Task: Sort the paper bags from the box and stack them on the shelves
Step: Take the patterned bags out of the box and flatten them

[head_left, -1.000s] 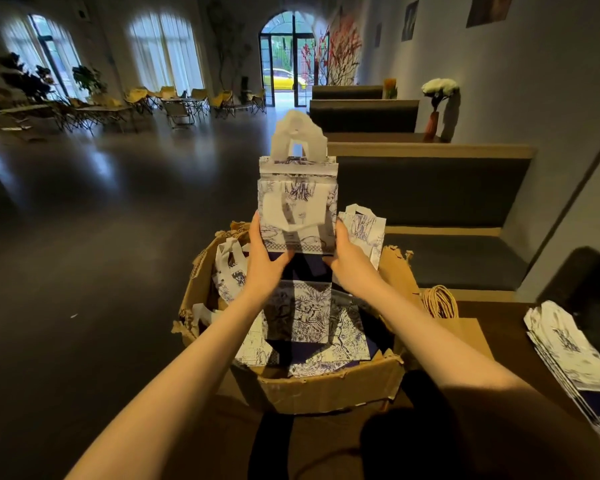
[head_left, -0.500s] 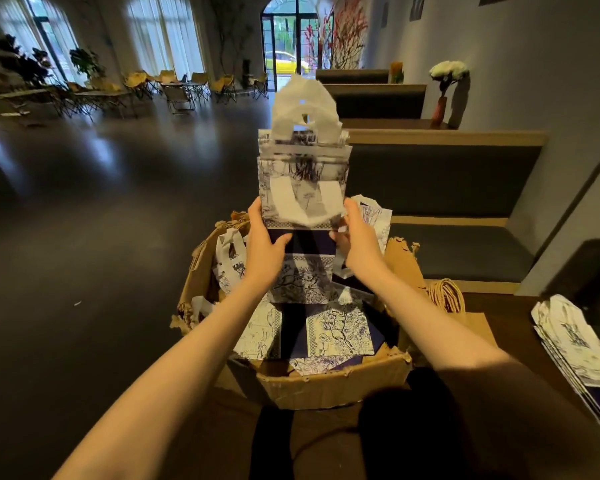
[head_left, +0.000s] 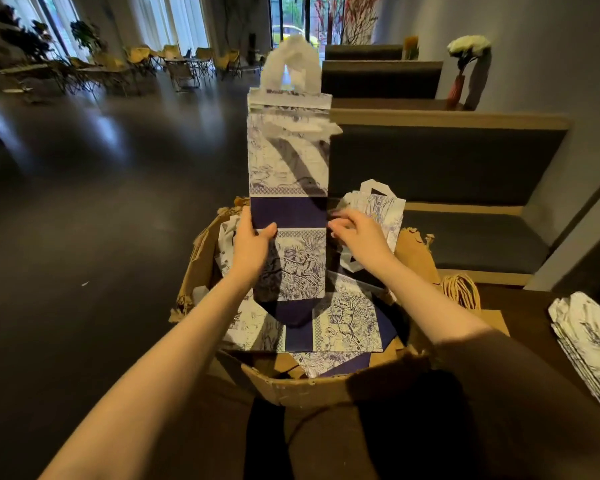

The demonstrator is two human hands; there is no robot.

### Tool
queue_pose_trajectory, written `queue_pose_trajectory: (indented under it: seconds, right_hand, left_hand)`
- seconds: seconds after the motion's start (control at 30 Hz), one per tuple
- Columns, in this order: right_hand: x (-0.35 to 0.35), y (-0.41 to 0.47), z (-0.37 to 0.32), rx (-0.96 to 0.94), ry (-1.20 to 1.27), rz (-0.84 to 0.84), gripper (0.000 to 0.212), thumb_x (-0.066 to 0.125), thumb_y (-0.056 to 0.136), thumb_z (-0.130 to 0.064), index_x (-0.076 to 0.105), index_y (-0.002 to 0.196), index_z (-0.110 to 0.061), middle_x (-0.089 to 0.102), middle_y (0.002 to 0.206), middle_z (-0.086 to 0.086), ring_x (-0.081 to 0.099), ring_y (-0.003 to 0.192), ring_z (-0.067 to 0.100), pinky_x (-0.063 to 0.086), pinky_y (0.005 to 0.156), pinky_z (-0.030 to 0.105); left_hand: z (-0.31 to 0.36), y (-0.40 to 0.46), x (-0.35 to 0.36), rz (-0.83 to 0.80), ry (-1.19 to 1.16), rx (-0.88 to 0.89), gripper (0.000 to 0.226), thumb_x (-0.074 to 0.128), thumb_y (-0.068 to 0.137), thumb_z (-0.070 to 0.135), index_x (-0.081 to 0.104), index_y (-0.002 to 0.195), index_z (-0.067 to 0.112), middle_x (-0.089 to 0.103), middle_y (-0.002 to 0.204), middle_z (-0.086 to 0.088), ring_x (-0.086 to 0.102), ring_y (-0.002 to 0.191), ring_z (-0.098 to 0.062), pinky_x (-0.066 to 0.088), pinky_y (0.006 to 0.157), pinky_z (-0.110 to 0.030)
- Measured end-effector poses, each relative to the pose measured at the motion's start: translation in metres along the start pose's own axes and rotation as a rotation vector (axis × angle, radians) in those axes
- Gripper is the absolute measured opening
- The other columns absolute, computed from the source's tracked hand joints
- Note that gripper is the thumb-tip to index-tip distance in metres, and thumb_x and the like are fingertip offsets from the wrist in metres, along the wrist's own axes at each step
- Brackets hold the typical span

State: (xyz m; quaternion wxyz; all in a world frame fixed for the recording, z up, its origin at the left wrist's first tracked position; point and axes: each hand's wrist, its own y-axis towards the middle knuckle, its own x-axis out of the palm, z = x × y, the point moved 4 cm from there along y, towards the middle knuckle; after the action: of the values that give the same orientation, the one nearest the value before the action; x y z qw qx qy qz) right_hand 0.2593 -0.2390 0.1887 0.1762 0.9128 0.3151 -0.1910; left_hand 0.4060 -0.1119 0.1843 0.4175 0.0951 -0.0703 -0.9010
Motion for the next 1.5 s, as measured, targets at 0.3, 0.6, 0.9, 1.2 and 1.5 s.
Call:
queue_pose_trajectory:
  seconds: [0.3,0.6,0.9,1.2,1.5]
  right_hand:
    - [0.056,-0.003,0.071,0.148,-0.509,-0.524,0.043,0.061,0.091,-0.025,0.049,0.129,-0.009,0.056,0.105,0.003,0.052,0.094,0.017,0.040,0.079,0.027]
    - [0.082,-0.008,0.088,0.087,-0.878,-0.667,0.068,0.082,0.069,-0.033,0.045,0.124,-0.014,0.056,0.120,0.007,0.054,0.108,0.028,0.043,0.083,0.040]
    - [0.050,0.006,0.087,0.231,-0.532,-0.471,0.027,0.055,0.095,-0.028,0.038,0.112,-0.014,0.047,0.093,0.006,0.044,0.085,0.022,0.032,0.068,0.032]
    - [0.064,-0.003,0.099,0.453,-0.414,-0.377,0.020,0.058,0.092,-0.016,0.043,0.099,-0.004,0.050,0.084,0.013,0.052,0.074,0.025,0.029,0.054,0.031]
    - [0.044,0.001,0.071,0.379,-0.220,-0.274,0.037,0.054,0.092,-0.008,0.046,0.127,0.001,0.056,0.120,0.023,0.054,0.110,0.039,0.042,0.079,0.039]
  left_hand:
    - [-0.018,0.007,-0.045,0.122,0.076,-0.104,0.032,0.050,0.092,-0.001,0.046,0.123,0.000,0.057,0.110,-0.005,0.055,0.101,-0.016,0.044,0.075,-0.014]
    - [-0.028,0.002,-0.053,0.142,0.111,-0.160,0.038,0.051,0.092,-0.001,0.045,0.129,0.003,0.057,0.117,-0.006,0.053,0.102,-0.012,0.043,0.075,-0.013]
    - [-0.025,0.003,-0.050,0.171,0.070,-0.187,0.036,0.053,0.092,0.001,0.048,0.127,0.005,0.059,0.121,-0.007,0.056,0.110,-0.018,0.042,0.087,-0.024]
    - [-0.027,-0.005,-0.047,0.196,0.022,-0.220,0.038,0.051,0.093,-0.001,0.045,0.130,0.006,0.056,0.125,-0.006,0.054,0.110,-0.015,0.043,0.083,-0.020]
    - [-0.025,-0.005,-0.046,0.232,-0.107,-0.371,0.041,0.052,0.091,-0.003,0.044,0.131,0.005,0.056,0.126,-0.009,0.054,0.115,-0.026,0.043,0.095,-0.035]
